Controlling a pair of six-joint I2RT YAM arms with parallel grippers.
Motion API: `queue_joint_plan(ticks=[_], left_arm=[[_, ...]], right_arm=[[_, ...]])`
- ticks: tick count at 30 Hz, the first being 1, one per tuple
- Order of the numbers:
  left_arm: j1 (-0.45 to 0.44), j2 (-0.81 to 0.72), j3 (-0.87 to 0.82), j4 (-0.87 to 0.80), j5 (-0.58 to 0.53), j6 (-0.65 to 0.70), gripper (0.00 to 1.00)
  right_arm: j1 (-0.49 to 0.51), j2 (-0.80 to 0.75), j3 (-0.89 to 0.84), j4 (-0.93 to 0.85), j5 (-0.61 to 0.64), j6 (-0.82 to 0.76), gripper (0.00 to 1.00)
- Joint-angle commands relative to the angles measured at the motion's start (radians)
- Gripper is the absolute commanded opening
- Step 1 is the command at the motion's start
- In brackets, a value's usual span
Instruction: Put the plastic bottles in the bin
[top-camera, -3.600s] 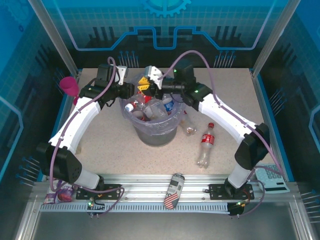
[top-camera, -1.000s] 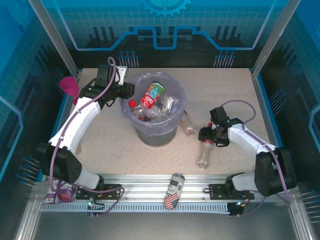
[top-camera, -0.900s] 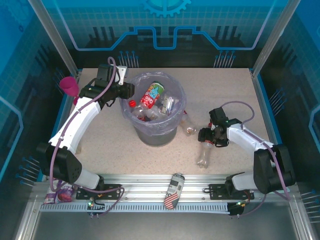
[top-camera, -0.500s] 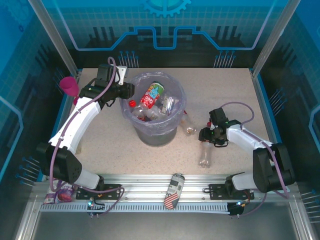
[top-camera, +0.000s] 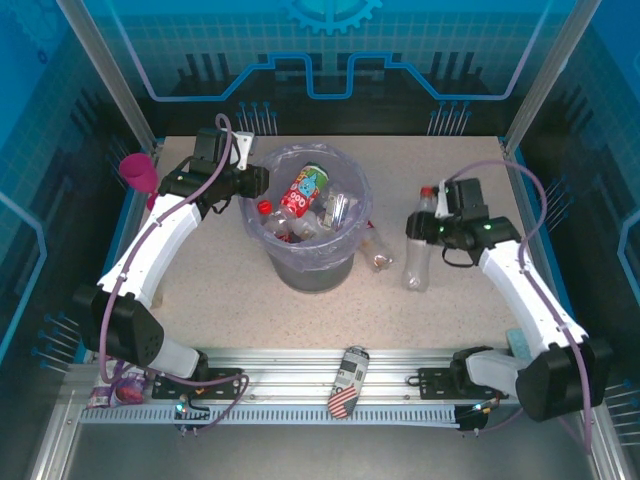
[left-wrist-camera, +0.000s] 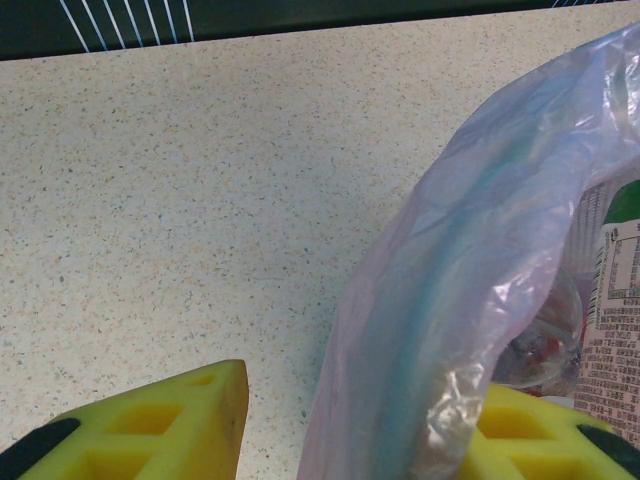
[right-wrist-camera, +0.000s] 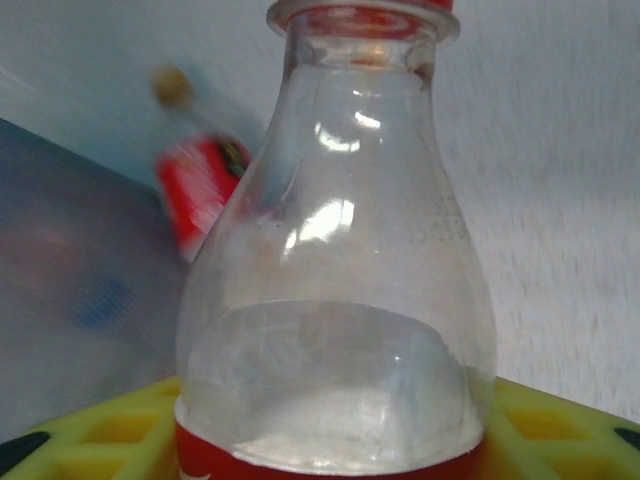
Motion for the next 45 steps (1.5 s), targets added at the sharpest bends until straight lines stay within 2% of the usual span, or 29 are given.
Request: queue_joint_plan(ticks=[1,4,8,12,17,22,29,36,41,45], left_arm=[[-0.008,0.075,-0.074,-0.143,-0.05,0.021,0.46],[-0.008,0.073,-0.075,-0.143,-0.053,0.022,0.46],[-0.008,0.077,-0.075,-0.144,-0.053,0.021,0.46],[-0.007,0.077,-0.075,-0.144,-0.051,0.021,0.46],[-0.008,0.074,-0.075,-0.144,-0.05,0.021,0.46],[-0.008,0.07,-0.075,-0.143,-0.05,0.021,0.46],[-0.008,0.071,-0.075,-0.142,-0.049,0.021,0.46],[-0.008,0.075,-0.074,-0.143,-0.049,0.021,0.46],[-0.008,0.074,-0.074,-0.143,-0.048,0.021,0.46],[-0.008,0.074,-0.074,-0.144,-0.049,0.021,0.46]], right_arm=[[-0.014,-0.047,0.178,-0.018,-0.059,-0.051,0.53],[-0.006,-0.041,0.309,0.016,-0.065,-0.065,0.51],[0.024,0.016,0.422,0.128,-0.136,-0.045,0.49],[0.126,0.125,0.511,0.232,-0.179,-0.008,0.47],[0.256,0.287,0.626,0.275,-0.183,0.041,0.47],[0.328,0.396,0.687,0.3,-0.18,0.055,0.47],[0.369,0.475,0.669,0.301,-0.172,0.087,0.47],[0.426,0.456,0.554,0.335,-0.099,0.102,0.48],[0.434,0.437,0.5,0.33,-0.051,0.095,0.53],[0.436,0.428,0.52,0.277,-0.053,0.065,0.61]])
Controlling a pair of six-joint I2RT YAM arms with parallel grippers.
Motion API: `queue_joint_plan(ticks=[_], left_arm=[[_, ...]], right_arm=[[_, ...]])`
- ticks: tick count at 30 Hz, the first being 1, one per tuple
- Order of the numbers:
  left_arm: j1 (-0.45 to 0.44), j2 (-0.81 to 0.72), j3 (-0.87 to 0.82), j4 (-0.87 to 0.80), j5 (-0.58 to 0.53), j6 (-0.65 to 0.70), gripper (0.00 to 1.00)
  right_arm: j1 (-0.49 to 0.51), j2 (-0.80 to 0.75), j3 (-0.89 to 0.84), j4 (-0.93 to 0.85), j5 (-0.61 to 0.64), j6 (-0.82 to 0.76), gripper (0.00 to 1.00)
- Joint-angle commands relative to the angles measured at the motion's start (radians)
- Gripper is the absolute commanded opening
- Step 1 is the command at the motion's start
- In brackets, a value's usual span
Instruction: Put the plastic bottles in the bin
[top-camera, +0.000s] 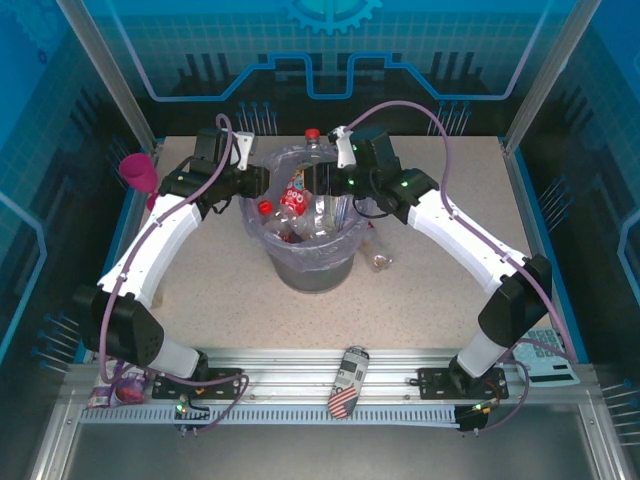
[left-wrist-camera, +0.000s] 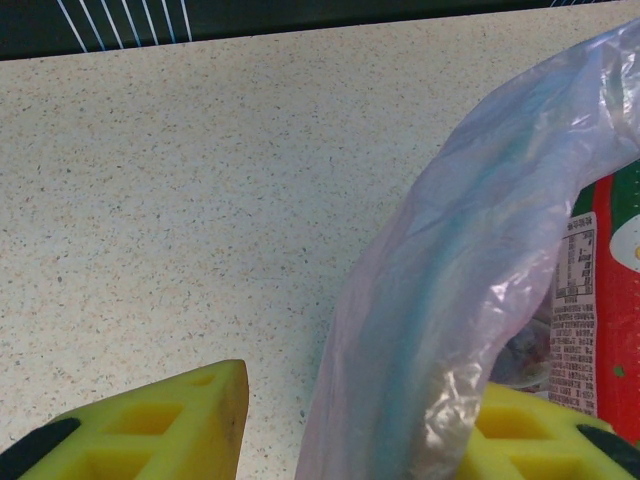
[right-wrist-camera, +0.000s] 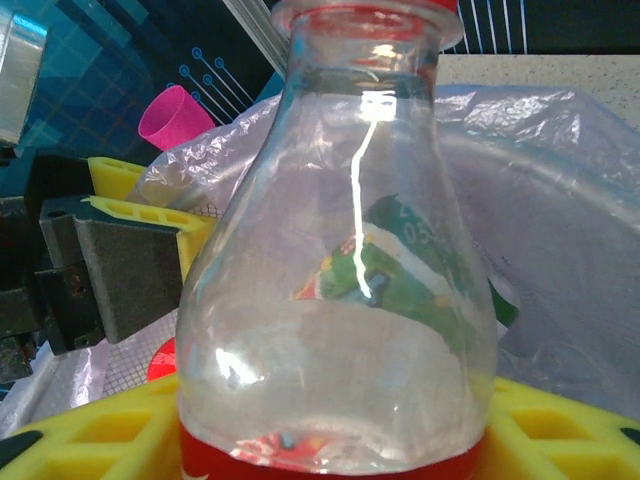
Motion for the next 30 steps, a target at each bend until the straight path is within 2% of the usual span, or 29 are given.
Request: queue_joint_plan(ticks=[1,7,10,21,23,30], left_arm=[[-0.007,0.077,-0.074,-0.143,-0.05,0.021,0.46],[-0.006,0.076,-0.075,-0.143,-0.05,0.022,0.46],[-0.007,0.076,-0.075,-0.143,-0.048,0.021,0.46],[-0.007,0.075,-0.074,-0.143,-0.051,0.022,0.46],[-0.007,0.073,-0.074,-0.143,-0.051,0.022,0.46],[-0.007,0.072,-0.075,-0.143,-0.052,0.021,0.46]], right_arm=[[0.006,-0.042,0.025,-0.038,0.033,-0.042,0.65],[0.008,-0.062,0.13,-0.207,0.067,-0.183,0.83],[0.007,-0.056,0.185,-0.279,0.114,-0.245,0.84],[0.039,0.022,0.214,-0.34,0.158,-0.278,0.6],[0.048,0.039,0.202,-0.323,0.154,-0.276,0.51],[0.085,0.08,0.122,-0.297,0.124,-0.234,0.48]])
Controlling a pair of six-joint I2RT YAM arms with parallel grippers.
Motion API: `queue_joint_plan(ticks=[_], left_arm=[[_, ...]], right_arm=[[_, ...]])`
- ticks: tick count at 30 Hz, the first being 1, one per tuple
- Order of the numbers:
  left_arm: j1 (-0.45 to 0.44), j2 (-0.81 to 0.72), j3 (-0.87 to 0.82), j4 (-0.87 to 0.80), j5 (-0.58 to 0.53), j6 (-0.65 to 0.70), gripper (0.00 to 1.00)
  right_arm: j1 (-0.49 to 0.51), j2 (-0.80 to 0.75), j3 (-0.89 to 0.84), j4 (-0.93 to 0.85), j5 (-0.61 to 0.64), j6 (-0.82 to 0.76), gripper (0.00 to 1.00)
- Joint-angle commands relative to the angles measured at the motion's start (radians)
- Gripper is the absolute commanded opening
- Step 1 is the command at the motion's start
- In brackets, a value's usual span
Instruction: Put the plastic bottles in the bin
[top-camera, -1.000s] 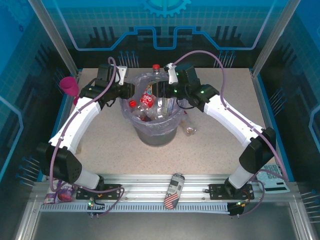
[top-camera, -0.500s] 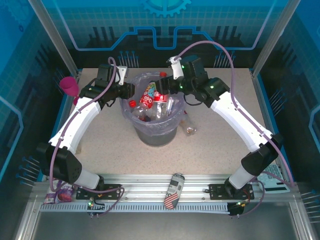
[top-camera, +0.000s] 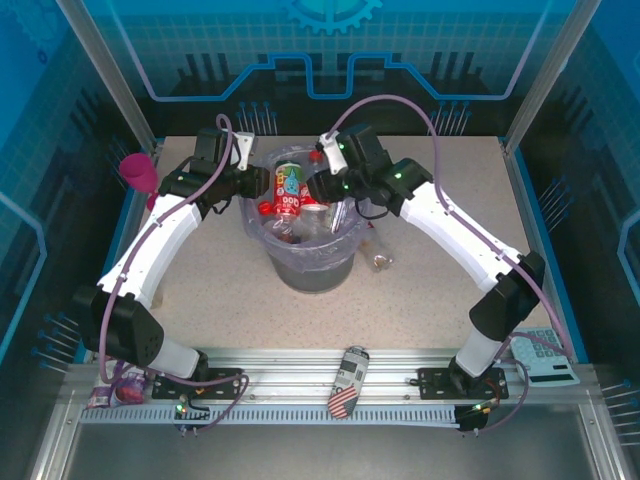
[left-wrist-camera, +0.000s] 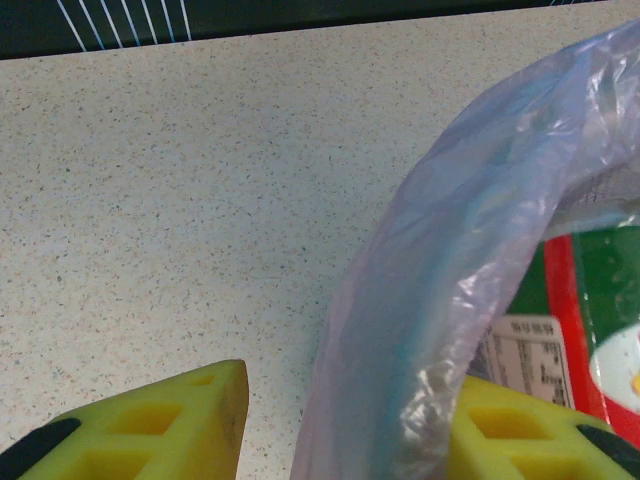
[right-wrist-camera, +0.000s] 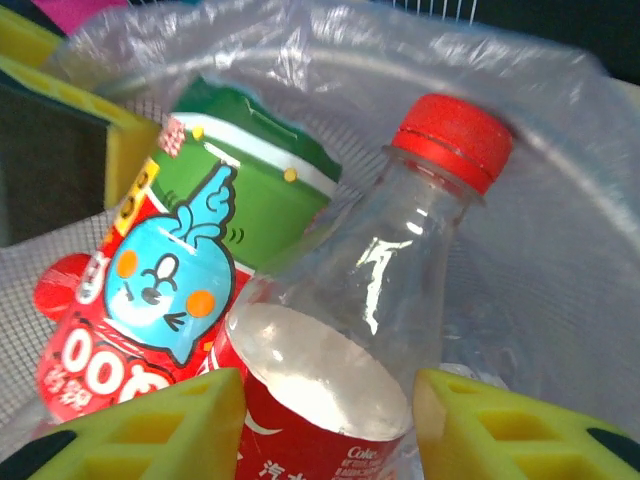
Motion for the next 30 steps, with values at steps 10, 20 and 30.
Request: queue_joint_plan(ticks=[10,20,30], left_arm=[[-0.004,0.067,-0.074,-0.14,-0.052,0.022,0.46],[-0.004,0.069,-0.074,-0.139,-0.05,0.022,0.46],[-0.004,0.077,-0.076,-0.139,-0.05,0.021,0.46]], right_arm=[[0.037,-0.005,0.028,-0.009,-0.028,-0.006,0.49],[-0.047,-0.146,0.044,-0.025,0.006,-0.057,0.61],[-0.352,-0.339,-0.214,-0.022,0.002,-0.003,0.61]])
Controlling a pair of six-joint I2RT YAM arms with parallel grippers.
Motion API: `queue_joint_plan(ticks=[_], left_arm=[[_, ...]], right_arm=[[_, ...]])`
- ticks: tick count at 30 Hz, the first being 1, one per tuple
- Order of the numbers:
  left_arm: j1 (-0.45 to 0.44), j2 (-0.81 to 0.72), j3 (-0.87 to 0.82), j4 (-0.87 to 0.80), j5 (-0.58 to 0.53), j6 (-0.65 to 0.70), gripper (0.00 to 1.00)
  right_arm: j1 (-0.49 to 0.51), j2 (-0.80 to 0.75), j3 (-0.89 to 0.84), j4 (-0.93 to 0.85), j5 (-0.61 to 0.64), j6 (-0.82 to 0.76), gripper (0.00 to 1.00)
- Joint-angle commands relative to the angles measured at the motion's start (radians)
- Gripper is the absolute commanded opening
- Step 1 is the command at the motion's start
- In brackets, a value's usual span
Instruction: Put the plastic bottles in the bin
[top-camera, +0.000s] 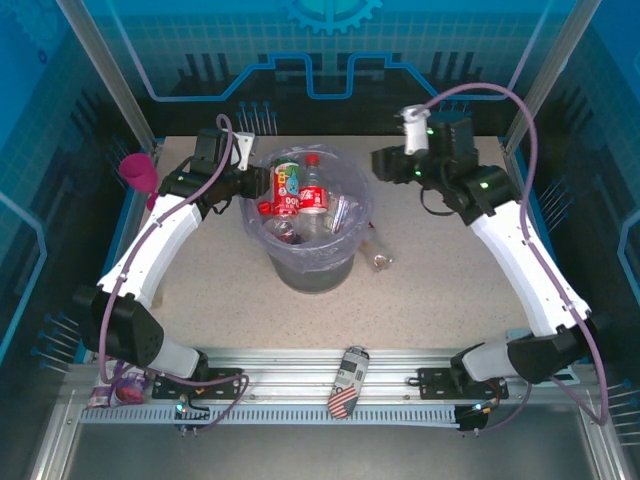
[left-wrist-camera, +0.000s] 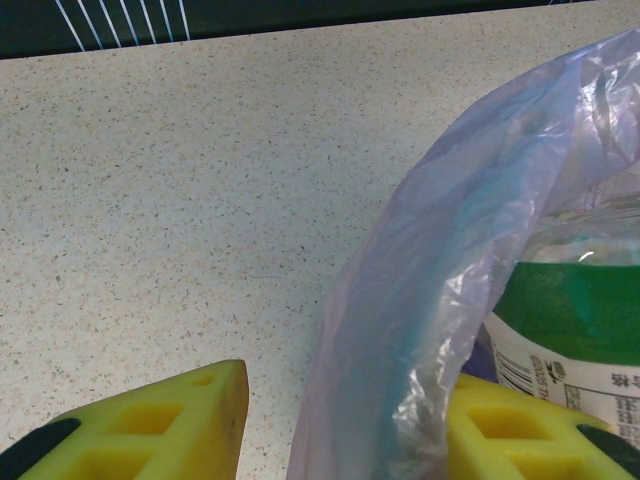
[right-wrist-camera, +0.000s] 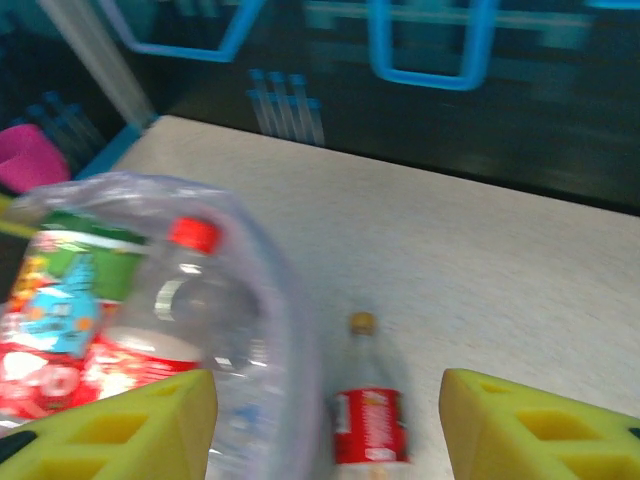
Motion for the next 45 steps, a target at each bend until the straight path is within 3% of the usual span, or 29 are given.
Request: queue_joint_plan(ticks=[1,6,20,28,36,45], left_arm=[[-0.003,0.078,-0.076,-0.138,-0.051,0.021,0.46],[-0.003,0.078,-0.075,-0.14,-0.054,0.021,0.46],[-0.003,0.082,-0.076,-0.141,-0.06,0.024,0.46],[-0.002,0.083,-0.075,-0.141,-0.062,0.027,0.46],[-0.002,0.08,-0.075,-0.141,-0.062,0.026,0.46],[-0.002,0.083,-0.075,-0.141,-0.059,0.024,0.46]], right_arm=[[-0.101,-0.013,-0.116,-0.008,-0.02,0.032,0.61],[-0.192,0.066,-0.243,0.052,-0.111,0.025,0.6],[-0.056,0.511,-0.158,0.126,-0.24,-0.025,0.84],[-0.036,0.642,-0.116,0.168,-0.281,0.018,0.85],[-0.066,0.653,-0.139,0.158,-0.255,0.058,0.76],[-0.175,0.464,-0.361,0.205,-0.182,0.096,0.68]])
